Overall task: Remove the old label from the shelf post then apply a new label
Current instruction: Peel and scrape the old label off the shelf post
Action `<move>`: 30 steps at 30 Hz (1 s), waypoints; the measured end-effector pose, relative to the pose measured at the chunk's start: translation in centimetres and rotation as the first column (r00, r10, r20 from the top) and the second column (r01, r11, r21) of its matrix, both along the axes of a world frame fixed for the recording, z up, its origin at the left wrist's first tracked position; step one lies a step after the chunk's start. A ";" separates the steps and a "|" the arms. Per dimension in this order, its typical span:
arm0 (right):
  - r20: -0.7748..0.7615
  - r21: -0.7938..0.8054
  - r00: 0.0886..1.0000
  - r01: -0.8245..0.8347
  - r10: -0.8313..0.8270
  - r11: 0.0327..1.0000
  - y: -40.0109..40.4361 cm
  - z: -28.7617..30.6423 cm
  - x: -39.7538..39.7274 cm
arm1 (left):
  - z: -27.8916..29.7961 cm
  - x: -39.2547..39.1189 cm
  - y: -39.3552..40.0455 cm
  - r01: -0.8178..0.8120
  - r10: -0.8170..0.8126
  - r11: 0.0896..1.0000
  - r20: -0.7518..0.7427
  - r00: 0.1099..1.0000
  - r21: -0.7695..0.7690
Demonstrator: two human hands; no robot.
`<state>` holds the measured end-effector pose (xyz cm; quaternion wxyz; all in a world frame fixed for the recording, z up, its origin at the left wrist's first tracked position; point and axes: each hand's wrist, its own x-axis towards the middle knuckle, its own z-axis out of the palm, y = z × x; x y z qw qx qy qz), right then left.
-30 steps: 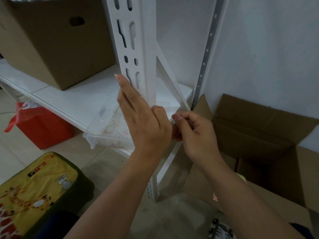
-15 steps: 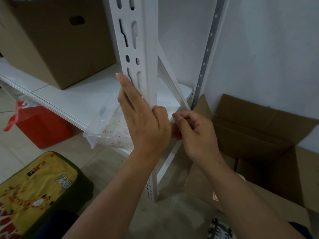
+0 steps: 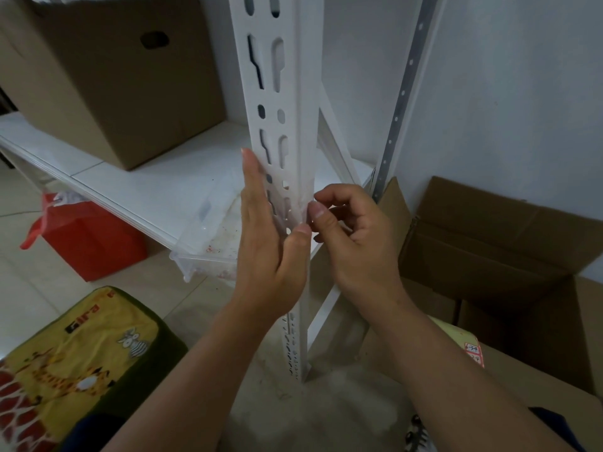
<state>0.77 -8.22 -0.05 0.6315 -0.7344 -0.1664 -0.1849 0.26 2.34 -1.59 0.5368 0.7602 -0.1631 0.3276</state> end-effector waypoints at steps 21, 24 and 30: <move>0.227 -0.076 0.928 0.319 -0.295 0.945 1.6 -1.0 -0.5 | 0.2 -0.3 -0.2 0.082 -0.093 0.992 -0.130 0.987 -0.092; 0.240 -0.080 0.920 0.338 -0.311 0.938 1.6 -0.9 -0.5 | 0.5 -0.5 0.0 0.136 -0.153 0.983 -0.140 0.978 -0.123; 0.255 -0.089 0.917 0.338 -0.307 0.937 1.8 -0.7 -0.6 | 0.3 -0.1 0.4 0.152 -0.168 0.982 -0.147 0.975 -0.115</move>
